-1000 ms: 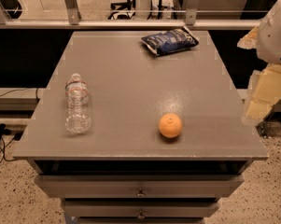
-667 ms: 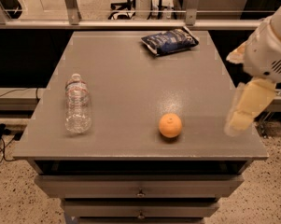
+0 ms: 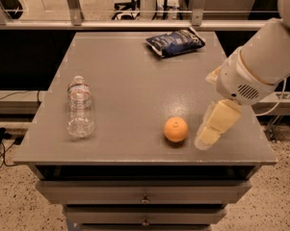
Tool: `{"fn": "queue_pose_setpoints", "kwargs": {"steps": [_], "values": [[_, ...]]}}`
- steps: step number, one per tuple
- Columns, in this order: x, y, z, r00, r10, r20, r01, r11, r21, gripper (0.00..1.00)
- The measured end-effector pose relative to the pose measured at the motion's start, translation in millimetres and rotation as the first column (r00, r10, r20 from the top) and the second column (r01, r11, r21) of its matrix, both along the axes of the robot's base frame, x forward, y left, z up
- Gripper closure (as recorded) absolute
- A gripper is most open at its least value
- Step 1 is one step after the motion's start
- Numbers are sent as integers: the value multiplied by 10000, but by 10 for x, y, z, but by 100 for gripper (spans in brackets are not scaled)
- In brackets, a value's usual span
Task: Move orange near blue chip bag
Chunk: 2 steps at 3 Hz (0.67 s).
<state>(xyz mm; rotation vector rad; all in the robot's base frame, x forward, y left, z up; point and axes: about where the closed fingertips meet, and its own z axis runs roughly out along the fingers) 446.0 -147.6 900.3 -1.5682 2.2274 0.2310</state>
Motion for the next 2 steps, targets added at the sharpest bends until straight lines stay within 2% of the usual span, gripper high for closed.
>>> {"fn": "queue_pose_setpoints", "kwargs": {"steps": [2], "values": [[173, 347, -309, 9993, -306, -212, 323, 9958, 857, 0]]}}
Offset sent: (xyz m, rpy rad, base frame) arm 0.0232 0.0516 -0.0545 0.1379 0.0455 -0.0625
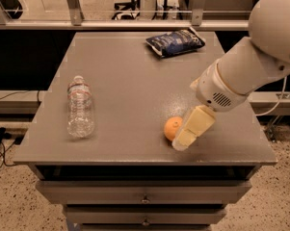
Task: Move orange near blue chip bag
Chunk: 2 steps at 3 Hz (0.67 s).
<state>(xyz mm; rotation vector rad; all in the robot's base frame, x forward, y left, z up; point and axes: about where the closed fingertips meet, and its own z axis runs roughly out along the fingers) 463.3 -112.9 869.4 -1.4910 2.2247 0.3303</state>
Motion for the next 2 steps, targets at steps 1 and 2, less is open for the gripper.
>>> {"fn": "queue_pose_setpoints", "kwargs": {"steps": [1, 2], "values": [[-14, 93, -161, 9997, -183, -191, 188, 9994, 287, 0], [-35, 165, -293, 9991, -286, -321, 304, 9979, 565, 17]]}}
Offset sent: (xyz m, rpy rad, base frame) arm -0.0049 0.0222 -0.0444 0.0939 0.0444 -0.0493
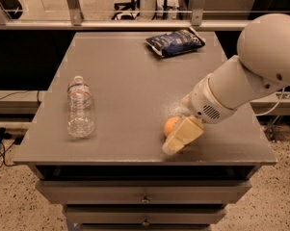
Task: Move orange near blue chip bag
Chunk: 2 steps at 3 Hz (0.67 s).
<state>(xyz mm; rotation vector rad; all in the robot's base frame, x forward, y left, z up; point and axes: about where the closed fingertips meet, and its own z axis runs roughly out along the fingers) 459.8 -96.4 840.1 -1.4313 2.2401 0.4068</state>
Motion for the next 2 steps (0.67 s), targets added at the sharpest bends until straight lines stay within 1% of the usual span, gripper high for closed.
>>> {"fn": "queue_pose_setpoints", "kwargs": {"steps": [1, 2], "values": [[41, 50, 8, 10000, -73, 66, 72, 9999, 146, 40], [168, 1, 280, 9985, -225, 491, 207, 9990, 386, 70]]}}
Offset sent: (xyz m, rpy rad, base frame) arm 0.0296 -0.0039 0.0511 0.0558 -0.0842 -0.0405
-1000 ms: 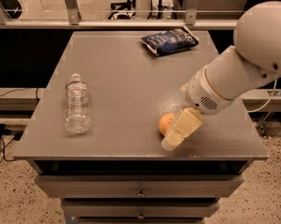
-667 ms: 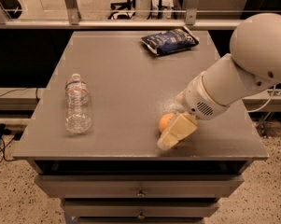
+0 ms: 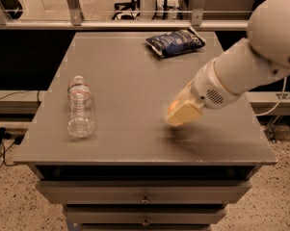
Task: Move orange near blue chip bag
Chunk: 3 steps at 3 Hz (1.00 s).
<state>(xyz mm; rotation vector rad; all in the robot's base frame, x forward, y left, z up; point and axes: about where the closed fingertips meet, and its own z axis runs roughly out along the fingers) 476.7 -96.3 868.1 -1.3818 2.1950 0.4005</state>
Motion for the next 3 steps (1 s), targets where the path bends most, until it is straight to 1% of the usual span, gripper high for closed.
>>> {"fn": "queue_pose_setpoints", "kwargs": {"steps": [1, 2, 3], "values": [[141, -81, 344, 9979, -77, 641, 59, 9996, 281, 95], [156, -76, 385, 9974, -70, 722, 49, 9995, 304, 100], [175, -68, 392, 9967, -75, 805, 50, 9995, 314, 100]]}}
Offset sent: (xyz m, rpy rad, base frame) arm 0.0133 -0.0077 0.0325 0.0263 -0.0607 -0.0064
